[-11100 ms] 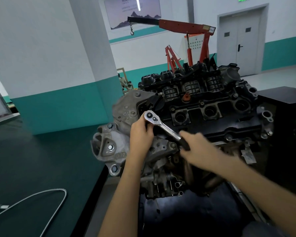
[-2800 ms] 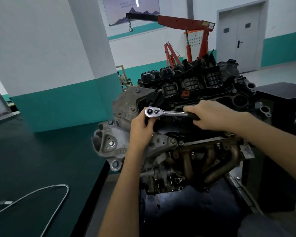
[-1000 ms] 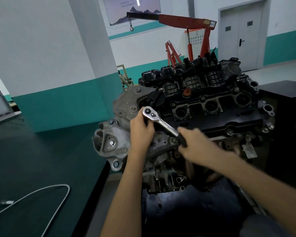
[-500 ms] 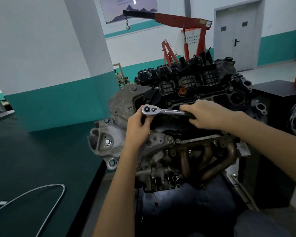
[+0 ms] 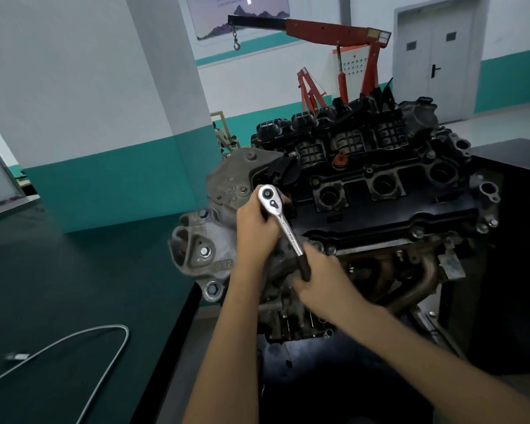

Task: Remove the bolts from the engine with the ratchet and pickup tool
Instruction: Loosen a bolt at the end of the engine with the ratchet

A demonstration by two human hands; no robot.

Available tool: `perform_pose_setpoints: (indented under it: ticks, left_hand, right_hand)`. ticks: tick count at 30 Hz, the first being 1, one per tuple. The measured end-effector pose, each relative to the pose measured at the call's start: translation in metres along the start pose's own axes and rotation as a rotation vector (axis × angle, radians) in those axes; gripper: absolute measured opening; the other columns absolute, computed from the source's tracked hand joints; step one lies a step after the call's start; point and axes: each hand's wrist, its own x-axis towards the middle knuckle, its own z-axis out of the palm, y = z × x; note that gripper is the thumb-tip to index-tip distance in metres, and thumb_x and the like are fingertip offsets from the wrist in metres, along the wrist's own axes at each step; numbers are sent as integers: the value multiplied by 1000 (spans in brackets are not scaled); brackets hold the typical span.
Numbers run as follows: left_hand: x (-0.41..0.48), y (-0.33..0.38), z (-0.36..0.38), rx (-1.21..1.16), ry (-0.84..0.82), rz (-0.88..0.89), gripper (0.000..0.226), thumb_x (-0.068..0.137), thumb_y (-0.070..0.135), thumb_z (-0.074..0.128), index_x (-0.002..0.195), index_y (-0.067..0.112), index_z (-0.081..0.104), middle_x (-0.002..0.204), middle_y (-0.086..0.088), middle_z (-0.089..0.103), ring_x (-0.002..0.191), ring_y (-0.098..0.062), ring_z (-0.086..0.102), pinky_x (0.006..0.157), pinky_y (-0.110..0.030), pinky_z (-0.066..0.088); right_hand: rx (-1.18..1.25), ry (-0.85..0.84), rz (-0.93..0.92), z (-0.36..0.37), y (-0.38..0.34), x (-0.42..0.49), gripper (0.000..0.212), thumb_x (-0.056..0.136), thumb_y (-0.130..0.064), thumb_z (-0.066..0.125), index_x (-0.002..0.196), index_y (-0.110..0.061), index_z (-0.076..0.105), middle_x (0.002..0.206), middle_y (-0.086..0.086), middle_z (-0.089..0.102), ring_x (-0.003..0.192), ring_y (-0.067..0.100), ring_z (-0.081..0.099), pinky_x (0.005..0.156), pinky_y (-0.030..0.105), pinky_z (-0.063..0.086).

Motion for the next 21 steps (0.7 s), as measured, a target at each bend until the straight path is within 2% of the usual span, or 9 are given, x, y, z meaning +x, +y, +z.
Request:
perform_pose_setpoints:
  ticks: [2, 3, 6, 9, 11, 14, 16, 18, 21]
  left_hand:
    - [1, 1, -2, -17, -23, 43, 26, 86, -3, 53, 92, 21, 62, 91, 7, 71, 87, -10, 65, 78, -26, 51]
    - [1, 1, -2, -21, -38, 55, 23, 87, -2, 53, 96, 18, 62, 94, 7, 71, 89, -9, 65, 80, -26, 51]
    - [1, 1, -3, -27, -83, 43, 14, 93, 6, 57, 96, 17, 64, 87, 12, 69, 82, -2, 62, 74, -20, 48]
    - [0, 1, -2, -2, -78, 28, 11, 94, 9, 57, 94, 18, 63, 78, 12, 66, 70, 1, 56, 66, -19, 45]
    - [-1, 2, 0, 20, -24, 17, 16, 93, 5, 57, 90, 21, 59, 67, 19, 61, 61, 6, 52, 58, -10, 39]
    - [-1, 5, 2, 42, 5, 32, 27, 86, -2, 52, 86, 25, 56, 65, 19, 61, 57, 3, 52, 57, -9, 37]
    - [-1, 4, 4, 43, -11, 11, 20, 83, 4, 50, 83, 23, 57, 70, 7, 64, 62, -9, 56, 59, -19, 43]
    - [0, 2, 4, 7, 2, -36, 22, 86, 7, 55, 80, 28, 58, 74, 6, 66, 72, -11, 63, 67, -22, 48]
    - [0, 2, 1, -10, -12, -42, 31, 89, 3, 60, 79, 32, 58, 80, 9, 70, 83, -7, 67, 76, -21, 52]
  right_hand:
    - [-168, -78, -69, -37, 8, 12, 27, 77, -6, 57, 79, -29, 44, 63, -9, 47, 54, 5, 49, 51, 18, 34]
    - [-294, -108, -104, -58, 12, 21, 23, 78, -7, 59, 81, -27, 48, 62, -9, 45, 53, 3, 49, 54, 22, 35]
    - [-810, -126, -244, -115, 9, 55, 30, 84, -18, 59, 111, -27, 52, 68, -6, 44, 70, 22, 61, 58, 27, 38]
    - [-952, -82, -323, -130, 3, 70, 34, 87, -21, 57, 119, -27, 50, 65, -8, 36, 77, 29, 61, 60, 29, 37]
    - [-858, -42, -257, -114, 8, 56, 24, 85, -21, 57, 107, -26, 49, 68, -5, 39, 78, 31, 61, 60, 30, 38]
    - [-392, -31, -65, -63, 13, 14, 21, 81, -15, 58, 87, -24, 40, 65, -2, 47, 62, 23, 58, 52, 26, 40]
    - [-96, 0, 23, -20, 7, -5, 17, 81, -9, 58, 89, -19, 46, 62, -2, 49, 50, 10, 49, 44, 15, 36]
    - [34, 68, 63, 18, -2, -10, 22, 81, -7, 56, 101, -14, 50, 62, -3, 49, 48, 7, 44, 45, 11, 35]
    - [126, 43, 80, 30, -7, -8, 32, 82, -5, 53, 114, -10, 50, 72, 4, 54, 58, 15, 49, 53, 19, 40]
